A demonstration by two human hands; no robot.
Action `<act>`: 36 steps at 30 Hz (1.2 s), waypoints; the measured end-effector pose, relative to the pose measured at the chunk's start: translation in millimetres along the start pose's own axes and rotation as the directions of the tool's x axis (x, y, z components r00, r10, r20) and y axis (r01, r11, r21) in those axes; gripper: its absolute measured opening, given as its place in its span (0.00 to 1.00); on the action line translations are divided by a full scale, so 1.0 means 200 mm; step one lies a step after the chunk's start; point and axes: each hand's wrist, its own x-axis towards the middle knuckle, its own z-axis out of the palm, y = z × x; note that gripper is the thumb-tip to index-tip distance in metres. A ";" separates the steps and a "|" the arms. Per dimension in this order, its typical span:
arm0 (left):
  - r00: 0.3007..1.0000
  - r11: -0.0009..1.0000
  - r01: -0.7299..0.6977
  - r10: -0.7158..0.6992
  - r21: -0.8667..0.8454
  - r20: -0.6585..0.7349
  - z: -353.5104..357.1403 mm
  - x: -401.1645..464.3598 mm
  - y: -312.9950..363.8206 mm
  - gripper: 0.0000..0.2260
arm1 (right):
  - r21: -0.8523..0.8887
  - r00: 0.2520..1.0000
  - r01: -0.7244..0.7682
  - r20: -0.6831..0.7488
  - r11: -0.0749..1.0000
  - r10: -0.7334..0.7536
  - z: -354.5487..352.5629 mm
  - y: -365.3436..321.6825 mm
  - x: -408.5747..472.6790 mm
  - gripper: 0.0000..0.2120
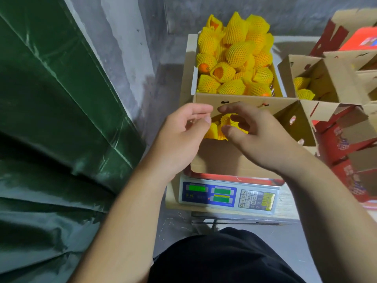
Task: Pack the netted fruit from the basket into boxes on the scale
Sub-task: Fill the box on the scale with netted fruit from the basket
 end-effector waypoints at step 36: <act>0.897 0.375 0.100 -0.434 0.922 0.080 0.72 1.55 -0.18 0.46 | -0.343 0.931 -0.337 0.018 0.877 0.365 -0.44 0.89 1.11 0.36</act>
